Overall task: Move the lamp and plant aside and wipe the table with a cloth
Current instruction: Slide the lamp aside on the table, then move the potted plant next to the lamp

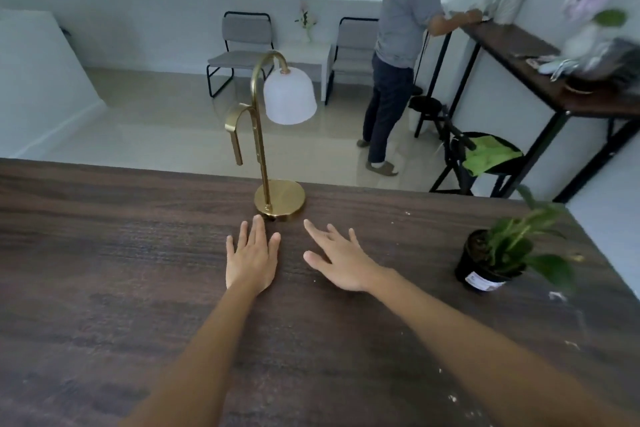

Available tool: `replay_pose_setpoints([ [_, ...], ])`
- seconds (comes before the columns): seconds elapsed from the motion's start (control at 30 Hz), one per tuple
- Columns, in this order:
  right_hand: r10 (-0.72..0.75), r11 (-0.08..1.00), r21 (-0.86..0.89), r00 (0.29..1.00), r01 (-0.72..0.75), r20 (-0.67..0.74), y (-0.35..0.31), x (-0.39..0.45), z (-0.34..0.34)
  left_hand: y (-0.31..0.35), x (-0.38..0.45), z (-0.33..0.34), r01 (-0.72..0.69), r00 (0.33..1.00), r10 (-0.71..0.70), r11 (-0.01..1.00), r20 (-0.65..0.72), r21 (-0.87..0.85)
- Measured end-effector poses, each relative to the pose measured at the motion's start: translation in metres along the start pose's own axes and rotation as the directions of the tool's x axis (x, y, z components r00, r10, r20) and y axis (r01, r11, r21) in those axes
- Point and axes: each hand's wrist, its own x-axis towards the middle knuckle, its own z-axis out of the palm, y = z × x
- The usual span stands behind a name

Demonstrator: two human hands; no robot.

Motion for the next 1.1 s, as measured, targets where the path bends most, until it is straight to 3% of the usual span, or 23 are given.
replay_pose_setpoints([
  [0.07, -0.051, 0.983, 0.170, 0.992, 0.070, -0.113, 0.004, -0.058, 0.009, 0.005, -0.022, 0.003, 0.021, 1.000, -0.021, 0.994, -0.007, -0.103],
  [0.13, -0.039, 0.952, 0.289, 0.974, 0.104, -0.225, 0.017, -0.113, 0.017, 0.015, -0.049, 0.003, 0.023, 0.999, -0.034, 0.943, -0.028, -0.333],
  [0.23, 0.152, 0.882, 0.469, 0.911, 0.050, -0.383, 0.052, -0.181, 0.019, 0.059, -0.093, -0.001, -0.134, 0.989, 0.068, 0.803, -0.134, -0.581],
  [0.33, 0.516, 0.656, 0.755, 0.732, -0.003, -0.445, 0.096, -0.220, 0.015, 0.129, -0.124, 0.003, -0.259, 0.965, 0.219, 0.707, -0.144, -0.658],
  [0.4, 0.677, 0.553, 0.833, 0.590, -0.014, -0.440, 0.123, -0.230, 0.009, 0.176, -0.131, 0.012, -0.237, 0.955, 0.290, 0.645, -0.055, -0.726],
  [0.43, 0.712, 0.520, 0.854, 0.558, -0.013, -0.426, 0.133, -0.232, 0.006, 0.197, -0.131, 0.018, -0.206, 0.951, 0.308, 0.618, -0.007, -0.759],
  [0.53, 0.703, 0.508, 0.861, 0.590, -0.025, -0.397, 0.146, -0.229, -0.009, 0.249, -0.127, 0.033, -0.136, 0.927, 0.362, 0.579, 0.103, -0.803],
  [0.7, 0.581, 0.615, 0.789, 0.686, -0.016, -0.438, 0.147, -0.216, -0.026, 0.284, -0.119, 0.047, -0.070, 0.904, 0.389, 0.546, 0.179, -0.835],
  [0.83, 0.569, 0.650, 0.759, 0.685, -0.035, -0.455, 0.138, -0.195, -0.026, 0.271, -0.119, 0.039, -0.086, 0.937, 0.333, 0.516, 0.107, -0.852],
  [1.1, 0.281, 0.750, 0.656, 0.857, 0.084, -0.432, 0.049, -0.100, -0.017, 0.162, -0.095, -0.018, -0.146, 0.989, 0.098, 0.444, -0.114, -0.884],
])
